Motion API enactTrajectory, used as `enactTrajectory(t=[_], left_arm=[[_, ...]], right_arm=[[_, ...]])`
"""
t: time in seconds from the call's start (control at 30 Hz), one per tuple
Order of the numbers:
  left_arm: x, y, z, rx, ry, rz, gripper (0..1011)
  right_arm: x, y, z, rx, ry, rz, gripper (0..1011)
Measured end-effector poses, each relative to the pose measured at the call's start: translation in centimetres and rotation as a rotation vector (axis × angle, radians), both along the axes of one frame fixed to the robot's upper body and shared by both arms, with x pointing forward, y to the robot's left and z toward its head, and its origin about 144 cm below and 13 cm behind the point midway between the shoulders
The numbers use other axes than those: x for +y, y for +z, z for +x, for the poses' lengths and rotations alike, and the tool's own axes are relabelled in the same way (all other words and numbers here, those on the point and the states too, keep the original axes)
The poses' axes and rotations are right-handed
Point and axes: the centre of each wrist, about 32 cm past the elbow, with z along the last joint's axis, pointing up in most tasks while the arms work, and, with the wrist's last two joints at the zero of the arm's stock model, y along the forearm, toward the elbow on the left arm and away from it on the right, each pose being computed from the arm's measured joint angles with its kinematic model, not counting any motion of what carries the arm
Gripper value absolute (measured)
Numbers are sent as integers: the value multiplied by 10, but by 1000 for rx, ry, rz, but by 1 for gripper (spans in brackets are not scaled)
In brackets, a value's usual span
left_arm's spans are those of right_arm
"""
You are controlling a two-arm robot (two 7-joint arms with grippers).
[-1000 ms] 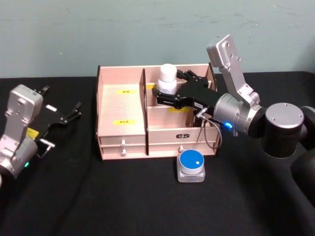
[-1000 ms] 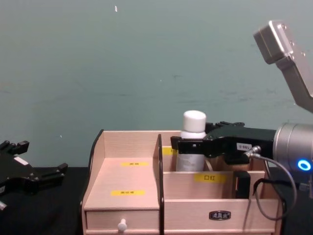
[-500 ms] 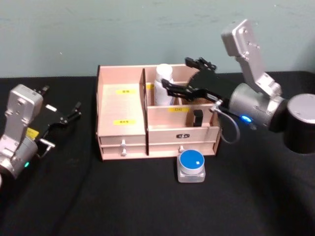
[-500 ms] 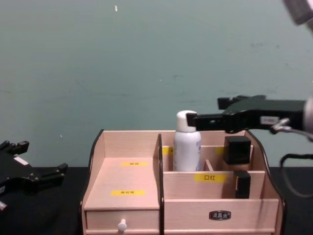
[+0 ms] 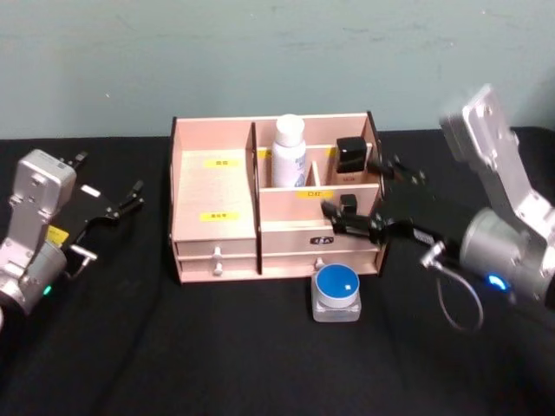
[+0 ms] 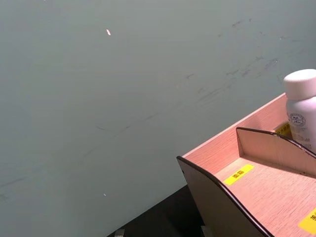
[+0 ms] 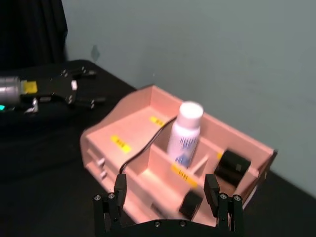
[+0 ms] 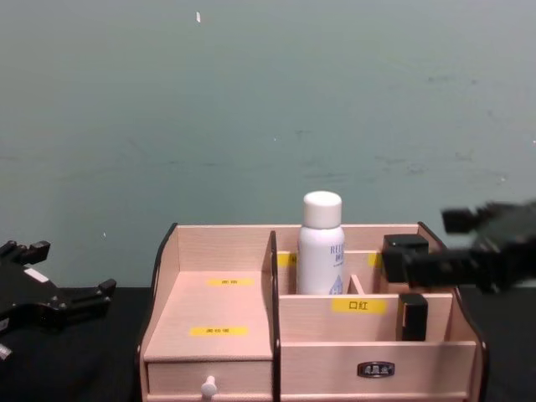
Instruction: Pick up the facial cleanser and watermelon frost from the table and place them into the tiered storage box.
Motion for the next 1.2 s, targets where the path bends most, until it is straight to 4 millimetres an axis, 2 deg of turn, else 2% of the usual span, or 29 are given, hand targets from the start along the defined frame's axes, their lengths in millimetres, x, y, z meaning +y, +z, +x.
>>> enactTrajectory(t=[0.17, 0.2, 0.37, 0.5, 0.8, 1.2], left_arm=[[0, 0, 0, 0, 0, 0, 1002], [0, 0, 0, 0, 0, 0, 1002], [0, 0, 0, 0, 0, 0, 1001], [0, 0, 0, 0, 0, 0, 1001], [0, 0, 0, 0, 0, 0, 1001], [0, 0, 0, 0, 0, 0, 1001]], right_arm=[[0, -8, -32, 70, -36, -8, 1000], [0, -8, -32, 70, -36, -8, 1000], [2, -20, -56, 158, -109, -18, 1000], [5, -25, -64, 193, -138, -32, 1000], [14, -37, -72, 238, -150, -47, 1000], [20, -51, -62, 248, -163, -74, 1000]])
